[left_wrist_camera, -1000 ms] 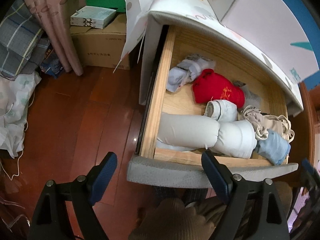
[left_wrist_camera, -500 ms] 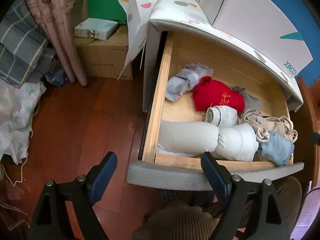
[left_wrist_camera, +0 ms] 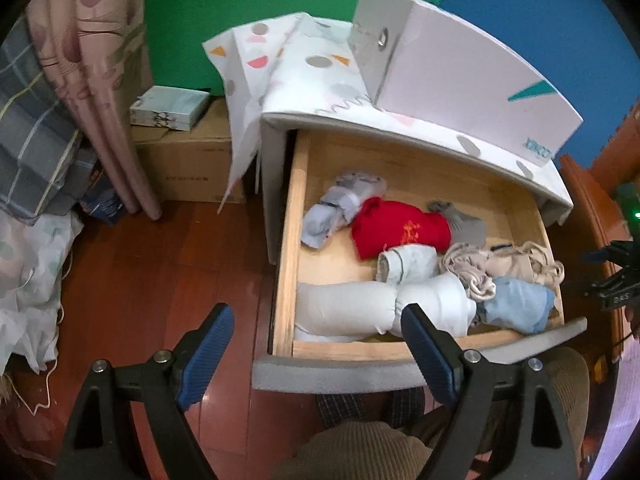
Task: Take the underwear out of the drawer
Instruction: 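Move the right tool over the open drawer toward the beige lace underwear, then grasp the beige lace underwear with the right gripper and lift it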
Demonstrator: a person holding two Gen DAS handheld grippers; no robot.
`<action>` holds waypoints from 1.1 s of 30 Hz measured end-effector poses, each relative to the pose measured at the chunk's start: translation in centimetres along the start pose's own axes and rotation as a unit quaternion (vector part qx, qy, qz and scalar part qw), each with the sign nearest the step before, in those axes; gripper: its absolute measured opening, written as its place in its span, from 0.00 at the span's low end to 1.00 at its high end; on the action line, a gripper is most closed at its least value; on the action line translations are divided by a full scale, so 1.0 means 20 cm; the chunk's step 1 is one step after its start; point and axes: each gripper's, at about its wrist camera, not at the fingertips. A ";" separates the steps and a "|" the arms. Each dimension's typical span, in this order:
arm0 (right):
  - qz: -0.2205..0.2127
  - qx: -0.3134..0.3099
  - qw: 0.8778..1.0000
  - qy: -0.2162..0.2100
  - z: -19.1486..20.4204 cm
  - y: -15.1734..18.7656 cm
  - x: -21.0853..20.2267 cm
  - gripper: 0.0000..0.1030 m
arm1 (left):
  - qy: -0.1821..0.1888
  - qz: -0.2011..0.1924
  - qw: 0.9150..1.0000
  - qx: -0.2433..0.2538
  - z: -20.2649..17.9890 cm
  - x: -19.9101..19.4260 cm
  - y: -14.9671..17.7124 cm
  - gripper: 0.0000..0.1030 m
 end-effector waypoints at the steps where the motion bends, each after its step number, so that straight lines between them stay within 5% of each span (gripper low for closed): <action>1: 0.010 -0.008 1.000 -0.004 0.00 0.01 0.03 0.83 | 0.002 0.002 1.000 0.007 -0.01 0.00 0.00 0.86; 4: 0.028 -0.029 0.999 -0.009 -0.01 0.02 0.10 0.71 | 0.007 0.012 0.999 0.030 -0.03 0.02 0.00 0.86; 21: 0.026 -0.137 0.990 0.020 0.12 -0.02 0.42 0.69 | 0.043 0.079 0.987 0.136 -0.15 0.22 -0.07 0.86; 29: 0.013 -0.095 0.995 0.006 0.06 -0.02 0.51 0.63 | 0.047 0.105 0.979 0.171 -0.21 0.32 -0.08 0.86; 33: -0.008 -0.026 1.000 -0.016 -0.03 0.01 0.49 0.60 | 0.044 0.117 0.974 0.191 -0.23 0.35 -0.09 0.86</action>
Point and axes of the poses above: each gripper's, at about its wrist camera, not at the fingertips, and x roughly the way its jaws point, z to its left, y to its underside
